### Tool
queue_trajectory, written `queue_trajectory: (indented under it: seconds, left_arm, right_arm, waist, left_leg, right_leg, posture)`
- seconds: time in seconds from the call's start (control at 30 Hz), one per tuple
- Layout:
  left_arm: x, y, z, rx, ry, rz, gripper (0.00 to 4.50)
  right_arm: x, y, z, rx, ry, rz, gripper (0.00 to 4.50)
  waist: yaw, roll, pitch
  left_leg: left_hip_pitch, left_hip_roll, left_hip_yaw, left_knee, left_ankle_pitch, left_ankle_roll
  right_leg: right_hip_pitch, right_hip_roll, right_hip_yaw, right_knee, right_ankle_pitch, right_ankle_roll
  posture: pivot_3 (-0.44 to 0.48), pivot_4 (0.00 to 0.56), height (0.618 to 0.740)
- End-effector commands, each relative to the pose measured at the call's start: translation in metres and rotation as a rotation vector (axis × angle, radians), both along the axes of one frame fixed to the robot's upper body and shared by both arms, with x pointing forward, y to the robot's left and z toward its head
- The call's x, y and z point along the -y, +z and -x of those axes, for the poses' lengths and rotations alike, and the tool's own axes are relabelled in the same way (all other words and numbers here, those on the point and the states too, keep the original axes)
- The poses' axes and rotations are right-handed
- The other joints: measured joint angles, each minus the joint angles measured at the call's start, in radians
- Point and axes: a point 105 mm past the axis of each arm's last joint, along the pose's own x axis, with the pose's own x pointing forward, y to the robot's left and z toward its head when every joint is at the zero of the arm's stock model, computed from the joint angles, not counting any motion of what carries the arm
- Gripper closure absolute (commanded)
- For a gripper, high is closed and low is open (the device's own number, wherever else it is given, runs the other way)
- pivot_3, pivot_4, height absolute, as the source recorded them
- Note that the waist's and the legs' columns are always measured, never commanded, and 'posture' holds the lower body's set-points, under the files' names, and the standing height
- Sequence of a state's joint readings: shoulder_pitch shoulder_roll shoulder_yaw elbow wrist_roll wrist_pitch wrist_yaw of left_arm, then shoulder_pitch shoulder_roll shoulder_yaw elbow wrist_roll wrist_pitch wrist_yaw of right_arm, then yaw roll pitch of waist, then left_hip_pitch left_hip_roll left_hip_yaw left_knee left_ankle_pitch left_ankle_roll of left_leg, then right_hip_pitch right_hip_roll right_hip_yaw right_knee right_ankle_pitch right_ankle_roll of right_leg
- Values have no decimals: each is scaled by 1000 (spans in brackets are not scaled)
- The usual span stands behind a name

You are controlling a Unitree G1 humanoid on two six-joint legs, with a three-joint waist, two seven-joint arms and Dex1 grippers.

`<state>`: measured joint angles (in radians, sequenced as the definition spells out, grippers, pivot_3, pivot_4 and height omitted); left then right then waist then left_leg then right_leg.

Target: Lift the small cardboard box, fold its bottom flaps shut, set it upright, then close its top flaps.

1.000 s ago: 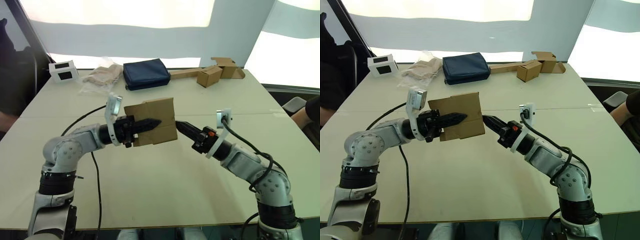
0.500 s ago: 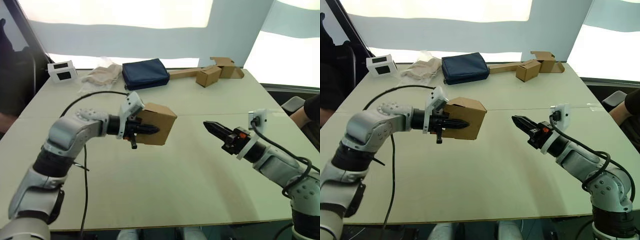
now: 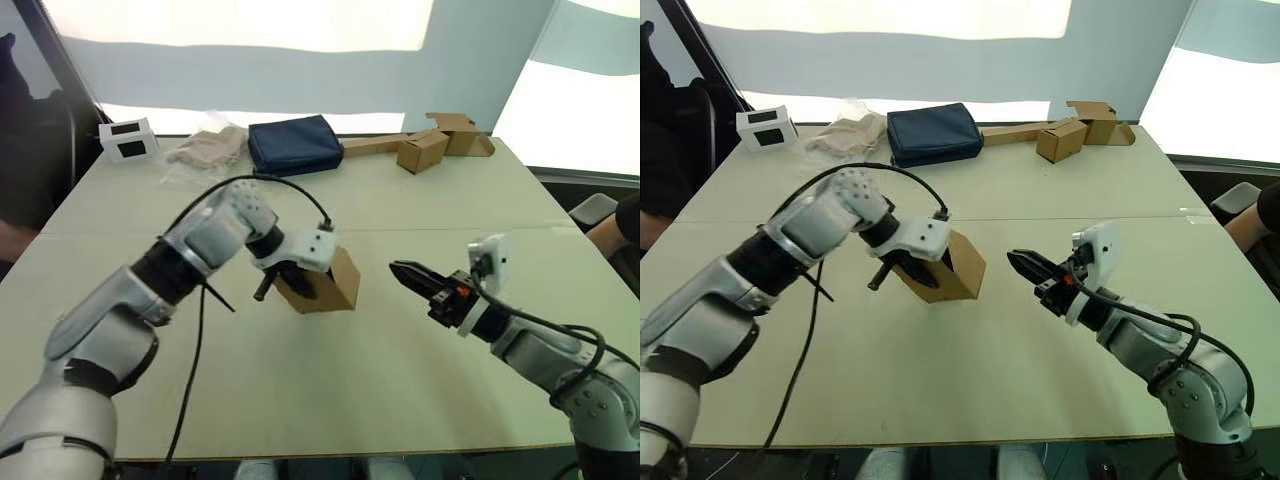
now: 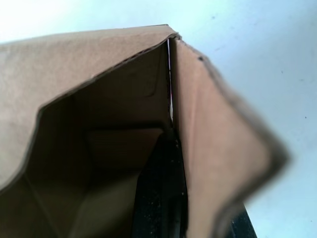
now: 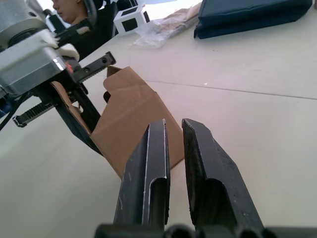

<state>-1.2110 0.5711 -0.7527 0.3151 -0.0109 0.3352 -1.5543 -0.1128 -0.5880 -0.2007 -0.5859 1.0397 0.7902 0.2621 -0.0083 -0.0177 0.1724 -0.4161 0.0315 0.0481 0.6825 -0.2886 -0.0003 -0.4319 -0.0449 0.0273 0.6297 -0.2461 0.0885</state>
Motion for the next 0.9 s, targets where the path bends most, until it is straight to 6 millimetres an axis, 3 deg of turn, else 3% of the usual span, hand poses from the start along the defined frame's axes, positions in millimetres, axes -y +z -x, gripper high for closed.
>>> queue_trajectory:
  seconds: [0.03,0.17,0.3,0.4,0.57,0.67,0.77,0.83,0.9]
  left_arm:
    - [11,11,-4,60,-63,-53,3978]
    - [29,28,-2,53,-74,-32,2755]
    - [45,63,1,46,-43,51,1209]
    - [44,89,4,38,-10,109,48]
    - [29,107,-5,53,33,192,19]
    - [17,115,-15,-6,112,356,19]
    - [-3,110,-25,-45,166,507,755]
    - [-14,103,-32,-52,209,600,1681]
    - [-31,84,-42,-62,276,669,2396]
  right_arm:
    - [0,8,5,57,-11,11,4016]
    - [1,6,6,56,-23,15,4016]
    - [3,3,7,54,-30,26,4016]
    - [8,3,6,54,-41,36,4016]
    - [16,5,1,62,-49,60,4016]
    - [21,4,-8,70,-78,116,4016]
    - [22,-1,-15,58,-88,189,4016]
    - [23,-7,-21,42,-97,239,4016]
    - [25,-19,-29,13,-116,310,4016]
  waist:
    - [-1,0,0]
    - [-2,0,0]
    - [-2,0,0]
    - [-4,0,0]
    - [-5,1,0]
    - [-4,1,0]
    - [-4,1,0]
    - [-7,1,0]
    - [-6,1,0]
  left_leg:
    - [0,0,0,0,0,0]
    - [0,0,-1,0,0,1]
    - [-2,0,-2,0,0,1]
    - [-2,0,-4,0,-1,2]
    - [-1,0,-5,0,-2,3]
    - [-1,0,-5,1,-1,3]
    - [-1,0,-4,1,-1,3]
    - [-1,0,-3,1,-1,3]
    - [0,0,-4,1,-1,3]
  right_leg:
    - [0,0,0,0,0,0]
    - [0,0,0,1,0,1]
    - [-2,1,0,1,0,1]
    - [-2,1,0,1,0,3]
    - [-2,1,0,3,1,5]
    - [-2,2,-1,3,1,5]
    - [-2,1,0,4,0,3]
    - [-2,0,0,4,1,5]
    - [-2,1,0,5,1,6]
  posture:
    - [0,150,740]
    - [0,150,740]
    - [0,150,740]
    - [0,150,740]
    - [0,150,740]
    - [0,150,740]
    - [0,150,740]
    - [0,150,740]
    - [0,150,740]
